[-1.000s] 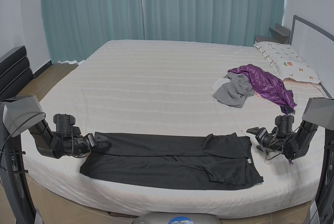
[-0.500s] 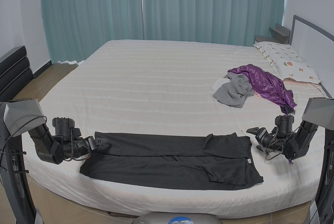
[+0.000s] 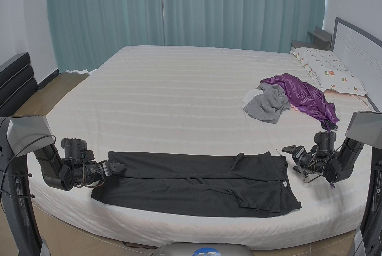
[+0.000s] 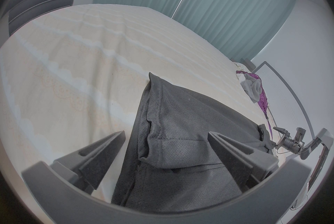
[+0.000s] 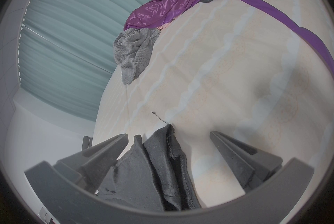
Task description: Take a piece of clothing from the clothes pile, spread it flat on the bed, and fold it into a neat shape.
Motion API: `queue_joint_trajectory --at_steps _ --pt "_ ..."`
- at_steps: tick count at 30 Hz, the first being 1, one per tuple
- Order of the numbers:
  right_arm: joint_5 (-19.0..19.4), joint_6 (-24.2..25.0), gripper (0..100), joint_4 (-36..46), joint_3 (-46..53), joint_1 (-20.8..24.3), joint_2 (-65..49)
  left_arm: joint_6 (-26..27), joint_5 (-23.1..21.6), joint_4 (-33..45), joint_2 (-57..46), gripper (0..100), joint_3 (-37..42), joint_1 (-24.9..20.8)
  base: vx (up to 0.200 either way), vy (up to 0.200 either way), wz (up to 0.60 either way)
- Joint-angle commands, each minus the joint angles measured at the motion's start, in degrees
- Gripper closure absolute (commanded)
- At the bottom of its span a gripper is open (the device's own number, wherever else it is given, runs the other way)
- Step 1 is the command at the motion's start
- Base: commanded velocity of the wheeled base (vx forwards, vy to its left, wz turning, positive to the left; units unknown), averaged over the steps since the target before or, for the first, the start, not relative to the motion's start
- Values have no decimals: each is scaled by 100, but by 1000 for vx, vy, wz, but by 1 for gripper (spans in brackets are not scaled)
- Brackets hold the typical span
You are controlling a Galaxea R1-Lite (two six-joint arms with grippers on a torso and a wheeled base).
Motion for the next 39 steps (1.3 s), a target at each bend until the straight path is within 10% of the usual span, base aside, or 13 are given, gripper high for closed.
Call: queue_joint_trajectory --at_steps 1,2,39 --pt "3 0 0 -2 1 -1 1 -23 -1 22 37 0 8 -12 0 0 0" --pt "3 0 0 -2 1 -1 1 -23 -1 22 37 100 8 -12 0 0 0" --pt "21 53 0 -11 -8 -27 -8 -296 -1 22 -183 100 34 -21 -11 0 0"
